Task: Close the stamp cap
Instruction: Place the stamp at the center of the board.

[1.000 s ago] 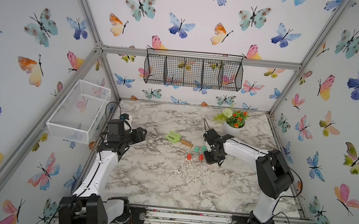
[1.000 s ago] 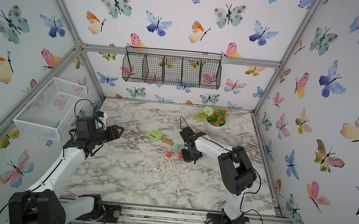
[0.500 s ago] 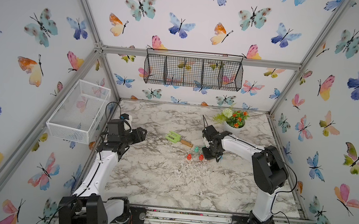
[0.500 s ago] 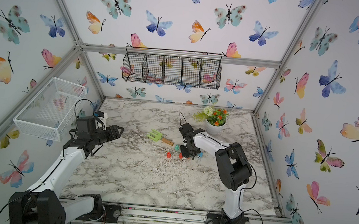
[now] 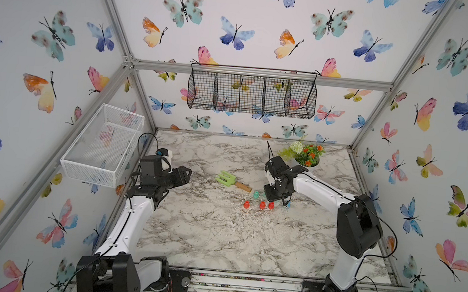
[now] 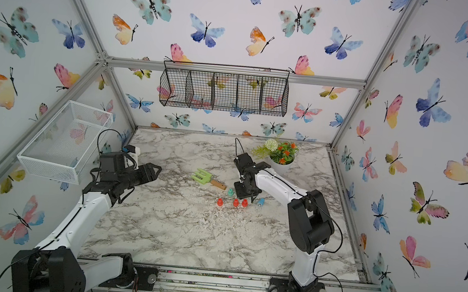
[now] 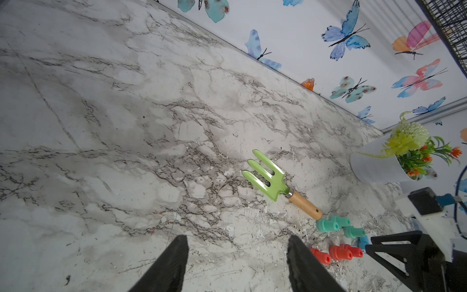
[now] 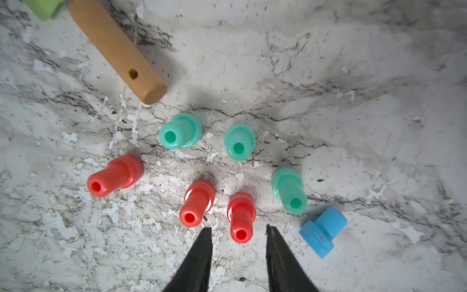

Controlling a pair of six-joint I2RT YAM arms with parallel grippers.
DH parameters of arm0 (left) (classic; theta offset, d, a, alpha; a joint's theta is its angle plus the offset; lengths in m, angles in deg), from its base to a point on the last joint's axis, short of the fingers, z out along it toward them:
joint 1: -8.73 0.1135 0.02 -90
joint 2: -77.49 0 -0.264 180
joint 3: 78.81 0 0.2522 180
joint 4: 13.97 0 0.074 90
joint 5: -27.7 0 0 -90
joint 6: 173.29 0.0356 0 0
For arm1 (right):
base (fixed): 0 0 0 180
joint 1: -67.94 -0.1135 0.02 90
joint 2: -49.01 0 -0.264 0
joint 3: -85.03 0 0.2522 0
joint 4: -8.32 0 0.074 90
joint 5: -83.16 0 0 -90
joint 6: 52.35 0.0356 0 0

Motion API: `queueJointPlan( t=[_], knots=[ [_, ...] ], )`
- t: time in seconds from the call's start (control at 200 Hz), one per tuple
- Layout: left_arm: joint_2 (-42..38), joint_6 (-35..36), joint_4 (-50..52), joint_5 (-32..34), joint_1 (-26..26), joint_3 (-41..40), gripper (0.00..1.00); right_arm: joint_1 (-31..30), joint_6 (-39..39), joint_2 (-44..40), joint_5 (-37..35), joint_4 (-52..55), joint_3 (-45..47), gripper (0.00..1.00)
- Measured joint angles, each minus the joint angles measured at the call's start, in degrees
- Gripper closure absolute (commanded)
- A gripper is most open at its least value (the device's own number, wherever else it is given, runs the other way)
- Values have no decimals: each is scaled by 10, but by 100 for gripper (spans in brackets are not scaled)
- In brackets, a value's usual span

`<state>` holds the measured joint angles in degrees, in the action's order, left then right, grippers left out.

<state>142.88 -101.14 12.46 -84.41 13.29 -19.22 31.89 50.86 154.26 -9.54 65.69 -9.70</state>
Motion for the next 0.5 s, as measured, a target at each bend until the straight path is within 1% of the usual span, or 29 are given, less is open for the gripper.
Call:
queueJointPlan(
  t=[0.02,0.035,0.04,0.065,0.115,0.185,0.21,0.235,0.245,0.41,0.5],
  knots=[
    [0,1,0,1,0,0,13,1,-1,-5,-3,1,-2,57],
    [0,1,0,1,0,0,2,2,-2,-9,-4,1,-3,56],
    [0,1,0,1,0,0,0,3,-3,-10,-5,1,-3,55],
    [0,3,0,3,0,0,2,5,-4,-17,-7,1,-3,53],
    [0,-1,-1,6,0,0,2,14,-6,-30,-12,1,-3,43],
    [0,-3,-2,18,0,0,2,33,-12,-48,-19,-8,3,26],
    [0,-3,-2,21,0,0,2,42,-14,-57,-22,-14,10,18],
    [0,-4,-3,26,0,0,2,51,-20,-65,-24,-23,19,5],
    [0,-5,-4,27,0,0,2,55,-17,-68,-25,-24,22,2],
    [0,-24,-28,59,-6,-14,2,128,-24,-103,-32,-77,82,2],
    [-2,-33,-65,90,-8,-45,2,165,-23,-117,-40,-123,123,2]
  ],
)
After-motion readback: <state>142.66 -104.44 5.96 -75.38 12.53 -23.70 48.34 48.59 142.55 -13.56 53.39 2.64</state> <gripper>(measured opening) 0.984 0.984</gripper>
